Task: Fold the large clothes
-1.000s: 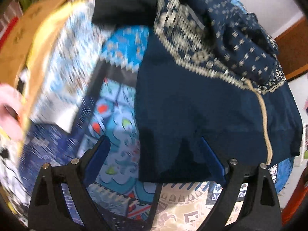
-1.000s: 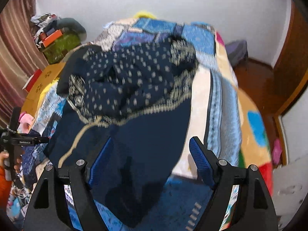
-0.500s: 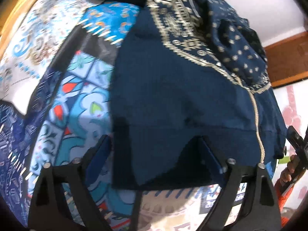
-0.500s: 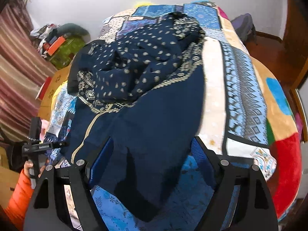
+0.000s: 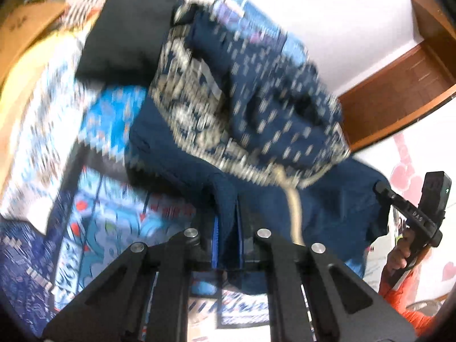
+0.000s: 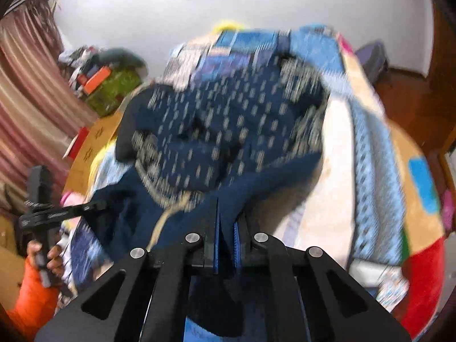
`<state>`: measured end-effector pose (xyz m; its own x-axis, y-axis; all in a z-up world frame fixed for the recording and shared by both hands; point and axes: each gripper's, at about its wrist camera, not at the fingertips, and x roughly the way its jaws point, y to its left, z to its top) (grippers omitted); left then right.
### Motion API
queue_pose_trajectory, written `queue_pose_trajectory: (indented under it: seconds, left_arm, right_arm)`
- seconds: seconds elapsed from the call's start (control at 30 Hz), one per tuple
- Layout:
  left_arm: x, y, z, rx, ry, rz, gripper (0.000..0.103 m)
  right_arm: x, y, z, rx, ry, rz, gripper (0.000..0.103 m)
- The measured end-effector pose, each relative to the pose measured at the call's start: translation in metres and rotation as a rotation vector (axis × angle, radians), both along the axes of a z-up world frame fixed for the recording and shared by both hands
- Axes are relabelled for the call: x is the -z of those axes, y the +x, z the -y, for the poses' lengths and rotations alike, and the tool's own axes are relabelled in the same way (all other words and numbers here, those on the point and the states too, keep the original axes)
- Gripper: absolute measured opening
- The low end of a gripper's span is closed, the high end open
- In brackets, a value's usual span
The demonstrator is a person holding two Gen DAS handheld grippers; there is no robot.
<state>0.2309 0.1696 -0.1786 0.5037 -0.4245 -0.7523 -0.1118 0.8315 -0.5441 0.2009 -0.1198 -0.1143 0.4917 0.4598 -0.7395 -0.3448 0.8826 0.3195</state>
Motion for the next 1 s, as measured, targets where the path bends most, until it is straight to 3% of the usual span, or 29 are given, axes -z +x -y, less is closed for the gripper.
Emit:
queue_pose_trajectory:
  seconds: [0.2,0.37,0.47,0.67,0.73,0.87,1.0]
  left_arm:
    - [-0.067,0.031,-0.015,-0.041,0.022,0.182,0.008]
    - [-0.095,0.085,-0.025,-0.127,0.142,0.268,0.008]
    - [-0.088,0.12,-0.035,-0.169,0.169,0.265,0.008]
    - [-0.028,0.196,-0.047,-0.19,0.206,0.158,0.008]
    - [-0.005,0.214,-0.044,-0.17,0.26,0.111,0.008]
    - [0.016,0.223,-0.036,-0.137,0.311,0.089,0.009]
    - [0.011,0.223,-0.031,-0.102,0.334,0.056,0.019]
  right_arm:
    - [-0.022,0.05,-0.005,0.035,0.022,0.052,0.006]
    - [-0.035,0.103,0.008,0.091,0.067,0.076,0.006]
    - [-0.033,0.132,0.017,0.146,0.071,0.076,0.006]
    - [0.007,0.189,0.025,0.212,0.005,0.009,0.006]
    - [0.019,0.2,0.025,0.212,-0.022,-0.012,0.007]
    - [0.033,0.207,0.03,0.227,-0.011,-0.022,0.006]
    - [0.028,0.204,0.029,0.227,-0.02,-0.019,0.01]
